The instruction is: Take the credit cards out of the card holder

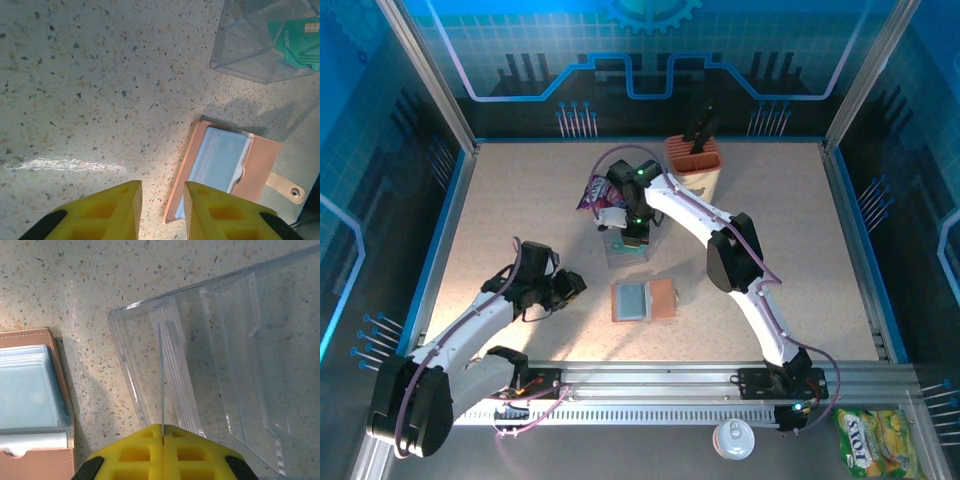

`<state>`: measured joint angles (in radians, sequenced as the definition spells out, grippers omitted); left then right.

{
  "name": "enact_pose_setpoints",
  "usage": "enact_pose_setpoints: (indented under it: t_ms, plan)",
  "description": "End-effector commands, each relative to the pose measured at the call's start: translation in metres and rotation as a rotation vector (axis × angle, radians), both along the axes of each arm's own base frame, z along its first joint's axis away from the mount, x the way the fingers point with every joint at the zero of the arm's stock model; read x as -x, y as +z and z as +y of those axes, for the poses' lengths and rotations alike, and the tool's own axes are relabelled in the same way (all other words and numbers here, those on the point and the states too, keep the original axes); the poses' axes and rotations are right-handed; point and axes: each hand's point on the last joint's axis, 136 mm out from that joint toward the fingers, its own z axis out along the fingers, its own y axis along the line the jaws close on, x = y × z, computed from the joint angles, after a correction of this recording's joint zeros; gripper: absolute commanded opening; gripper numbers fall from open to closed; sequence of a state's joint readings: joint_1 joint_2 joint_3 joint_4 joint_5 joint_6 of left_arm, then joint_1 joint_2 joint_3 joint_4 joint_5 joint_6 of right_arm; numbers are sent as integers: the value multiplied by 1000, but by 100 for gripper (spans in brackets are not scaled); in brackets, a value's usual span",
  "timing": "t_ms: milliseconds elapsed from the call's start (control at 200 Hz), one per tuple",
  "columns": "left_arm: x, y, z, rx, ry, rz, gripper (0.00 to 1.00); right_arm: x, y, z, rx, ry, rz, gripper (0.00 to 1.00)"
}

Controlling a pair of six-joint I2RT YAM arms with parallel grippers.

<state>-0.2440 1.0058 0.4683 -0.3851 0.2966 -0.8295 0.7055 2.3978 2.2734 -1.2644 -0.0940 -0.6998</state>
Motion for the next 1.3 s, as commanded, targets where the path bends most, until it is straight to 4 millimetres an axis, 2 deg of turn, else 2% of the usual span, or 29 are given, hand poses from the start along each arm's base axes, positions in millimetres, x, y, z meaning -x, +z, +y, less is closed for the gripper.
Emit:
enact_pose_setpoints:
  t_ms: [0, 365, 500, 750, 975, 1296]
  plan:
    - [6, -3, -1, 19, -7, 17, 29, 1, -5, -12, 29, -75, 62, 0]
    - [6, -4, -1, 18, -11, 24, 29, -5, -5, -32, 63, -248, 91, 0]
    - [6, -6, -1, 18, -12, 32, 29, -1, -5, -34, 71, -260, 113, 0]
    - [7, -7, -1, 16, -15, 39, 29, 20, -12, -38, 89, -114, 159, 0]
    - [7, -7, -1, 11, -13, 44, 29, 14, -18, -36, 89, -15, 142, 0]
    - [7, -6, 1, 4, -10, 50, 29, 19, -24, -28, 40, 89, 187, 0]
